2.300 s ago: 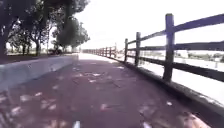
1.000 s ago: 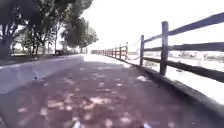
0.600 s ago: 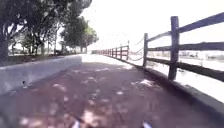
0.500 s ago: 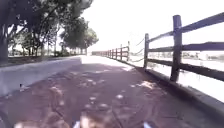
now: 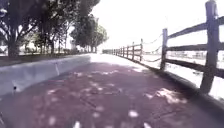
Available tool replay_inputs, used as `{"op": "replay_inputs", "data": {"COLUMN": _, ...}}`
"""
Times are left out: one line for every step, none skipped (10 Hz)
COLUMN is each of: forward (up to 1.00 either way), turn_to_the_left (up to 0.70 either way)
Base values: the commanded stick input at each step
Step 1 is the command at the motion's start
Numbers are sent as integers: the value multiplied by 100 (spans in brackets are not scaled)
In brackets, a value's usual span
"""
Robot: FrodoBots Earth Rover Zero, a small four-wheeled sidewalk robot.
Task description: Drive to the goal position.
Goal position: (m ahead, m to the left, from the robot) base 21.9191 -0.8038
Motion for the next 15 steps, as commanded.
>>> {"op": "replay_inputs", "data": {"forward": 100, "turn_to_the_left": 0}}
{"op": "replay_inputs", "data": {"forward": 100, "turn_to_the_left": 0}}
{"op": "replay_inputs", "data": {"forward": 100, "turn_to_the_left": 0}}
{"op": "replay_inputs", "data": {"forward": 100, "turn_to_the_left": 0}}
{"op": "replay_inputs", "data": {"forward": 100, "turn_to_the_left": 0}}
{"op": "replay_inputs", "data": {"forward": 100, "turn_to_the_left": 0}}
{"op": "replay_inputs", "data": {"forward": 100, "turn_to_the_left": 0}}
{"op": "replay_inputs", "data": {"forward": 100, "turn_to_the_left": 0}}
{"op": "replay_inputs", "data": {"forward": 100, "turn_to_the_left": 0}}
{"op": "replay_inputs", "data": {"forward": 100, "turn_to_the_left": 0}}
{"op": "replay_inputs", "data": {"forward": 100, "turn_to_the_left": 0}}
{"op": "replay_inputs", "data": {"forward": 100, "turn_to_the_left": 0}}
{"op": "replay_inputs", "data": {"forward": 100, "turn_to_the_left": 0}}
{"op": "replay_inputs", "data": {"forward": 100, "turn_to_the_left": 0}}
{"op": "replay_inputs", "data": {"forward": 100, "turn_to_the_left": 0}}
